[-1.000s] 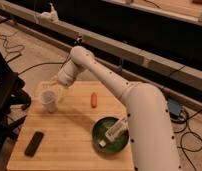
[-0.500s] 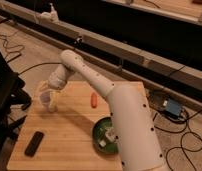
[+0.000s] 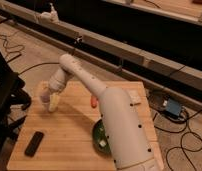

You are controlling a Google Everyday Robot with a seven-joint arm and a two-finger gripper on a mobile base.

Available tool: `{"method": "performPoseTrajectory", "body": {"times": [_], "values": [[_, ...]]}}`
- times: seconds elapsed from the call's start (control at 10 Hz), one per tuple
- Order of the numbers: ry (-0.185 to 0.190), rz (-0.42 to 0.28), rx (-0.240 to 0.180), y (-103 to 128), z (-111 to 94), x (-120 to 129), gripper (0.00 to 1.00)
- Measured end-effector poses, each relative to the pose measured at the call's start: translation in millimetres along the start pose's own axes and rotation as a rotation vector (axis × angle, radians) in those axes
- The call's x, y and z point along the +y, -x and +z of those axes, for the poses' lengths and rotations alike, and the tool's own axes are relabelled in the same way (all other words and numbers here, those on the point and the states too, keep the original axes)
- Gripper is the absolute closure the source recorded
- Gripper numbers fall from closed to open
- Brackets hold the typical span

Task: Pick up the ceramic cup

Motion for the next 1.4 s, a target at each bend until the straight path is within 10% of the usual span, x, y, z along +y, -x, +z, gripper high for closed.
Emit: {"method": "performPoseTrajectory", "body": {"times": [0.4,1.1,1.4], "values": [[0.007,0.056,-0.012,-18,10,-3,0.22],[-0.066,0.081,-0.010,-29,1,-10,0.89],[-0.139,0.057,-0.015,-20,-21,-14,1.00]]}}
